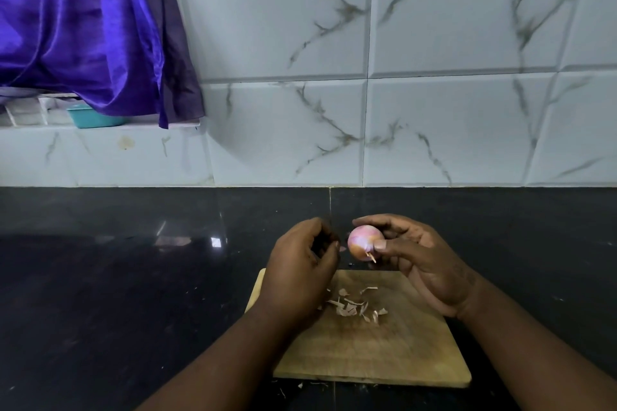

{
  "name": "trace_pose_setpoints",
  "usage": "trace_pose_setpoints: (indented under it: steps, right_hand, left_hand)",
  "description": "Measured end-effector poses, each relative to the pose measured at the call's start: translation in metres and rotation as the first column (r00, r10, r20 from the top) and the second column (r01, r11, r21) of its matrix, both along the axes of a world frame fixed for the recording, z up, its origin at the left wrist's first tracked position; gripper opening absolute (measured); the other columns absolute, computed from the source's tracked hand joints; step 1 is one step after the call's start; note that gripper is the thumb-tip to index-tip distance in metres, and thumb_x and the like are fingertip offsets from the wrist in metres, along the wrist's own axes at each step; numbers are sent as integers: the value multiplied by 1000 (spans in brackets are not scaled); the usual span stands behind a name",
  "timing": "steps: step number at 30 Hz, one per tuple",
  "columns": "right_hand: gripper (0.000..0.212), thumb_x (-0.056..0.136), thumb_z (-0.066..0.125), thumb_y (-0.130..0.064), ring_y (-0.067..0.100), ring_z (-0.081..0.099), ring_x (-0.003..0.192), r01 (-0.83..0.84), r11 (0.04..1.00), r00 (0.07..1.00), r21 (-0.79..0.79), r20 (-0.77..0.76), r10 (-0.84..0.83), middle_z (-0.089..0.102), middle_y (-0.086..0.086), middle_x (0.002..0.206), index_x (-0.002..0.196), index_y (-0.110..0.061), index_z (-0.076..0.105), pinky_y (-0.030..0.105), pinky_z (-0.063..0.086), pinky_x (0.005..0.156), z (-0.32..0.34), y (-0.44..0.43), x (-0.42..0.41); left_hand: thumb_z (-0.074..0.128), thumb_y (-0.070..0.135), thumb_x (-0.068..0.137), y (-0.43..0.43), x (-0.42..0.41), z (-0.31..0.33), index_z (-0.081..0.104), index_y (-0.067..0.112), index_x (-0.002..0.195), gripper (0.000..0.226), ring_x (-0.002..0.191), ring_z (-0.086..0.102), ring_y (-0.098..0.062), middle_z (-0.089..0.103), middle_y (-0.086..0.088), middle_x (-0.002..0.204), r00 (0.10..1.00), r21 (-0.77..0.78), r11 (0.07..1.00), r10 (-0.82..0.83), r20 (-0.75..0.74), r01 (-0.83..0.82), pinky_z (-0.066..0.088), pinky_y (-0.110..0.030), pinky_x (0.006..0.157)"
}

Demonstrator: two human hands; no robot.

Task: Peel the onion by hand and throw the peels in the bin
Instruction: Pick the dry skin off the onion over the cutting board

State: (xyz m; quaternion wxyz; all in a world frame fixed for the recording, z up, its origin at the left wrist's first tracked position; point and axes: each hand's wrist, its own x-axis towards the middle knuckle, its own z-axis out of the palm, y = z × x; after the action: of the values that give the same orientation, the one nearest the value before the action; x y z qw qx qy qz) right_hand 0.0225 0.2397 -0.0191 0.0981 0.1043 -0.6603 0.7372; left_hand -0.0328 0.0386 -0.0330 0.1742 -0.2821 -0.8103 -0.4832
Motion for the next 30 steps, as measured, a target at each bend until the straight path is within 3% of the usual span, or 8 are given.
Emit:
trace_pose_setpoints:
  steps: [3,7,11,14,17,20,27,30]
  right_hand:
    - [40,79,68,-8,31,73,100,-22,1000,1000,-17,14,22,74,23,119,119,-6,72,36,62,83,-1,0,-2]
    - [37,79,68,-7,31,71,98,-12,998,999,-57,30,14,72,27,118,115,-5,71,36,60,82,-2,0,-3]
    - [33,84,65,-12,37,69,108,7,1000,1000,12,28,-7,74,22,118,115,-11,77,48,54,92,-5,0,-3]
    - [28,90,70,-18,44,69,111,17,999,999,43,26,-19,75,20,119,117,-15,78,55,51,94,-4,-3,-1]
    - [28,95,68,-27,34,69,101,19,997,999,81,46,-23,75,17,119,121,-18,73,44,54,81,-2,-5,1]
    - [30,95,61,-28,31,70,92,11,997,998,80,60,-16,72,23,115,119,-13,70,40,60,70,-2,-6,2]
    - [36,95,63,-24,36,74,104,-45,996,998,72,45,42,73,16,125,130,-15,71,52,61,93,-6,-3,-1]
    - [53,86,75,-16,29,74,114,-66,987,998,149,6,66,73,10,131,137,-16,65,46,61,95,-8,-1,-1]
  left_hand:
    - [71,9,89,-1,2,-1,72,30,95,22,85,66,-5,70,12,92,1000,-62,998,-10,4,10,60,-42,74]
    - [68,19,97,-3,4,3,75,32,105,16,93,69,-4,74,15,99,998,69,996,-59,-7,59,62,-40,79]
    - [76,25,97,-5,7,7,78,26,118,22,98,72,-7,75,15,104,988,106,987,-108,-112,120,62,-32,80]
    - [75,30,95,-3,8,8,80,23,115,22,96,73,-8,76,14,102,982,91,987,-120,-147,134,62,-32,78]
    - [72,39,93,-3,8,7,81,24,111,25,95,73,-7,77,14,99,989,118,986,-108,-104,120,62,-31,78]
    - [75,29,95,-3,9,6,80,23,110,17,93,73,-7,77,13,98,991,105,988,-108,-76,116,62,-31,77]
    - [79,27,92,-2,11,7,79,22,105,13,88,74,-10,76,10,93,993,142,984,-106,-42,111,62,-30,73]
    - [80,25,92,-2,10,8,80,22,108,16,89,74,-7,77,10,95,995,140,985,-101,-21,103,63,-30,74]
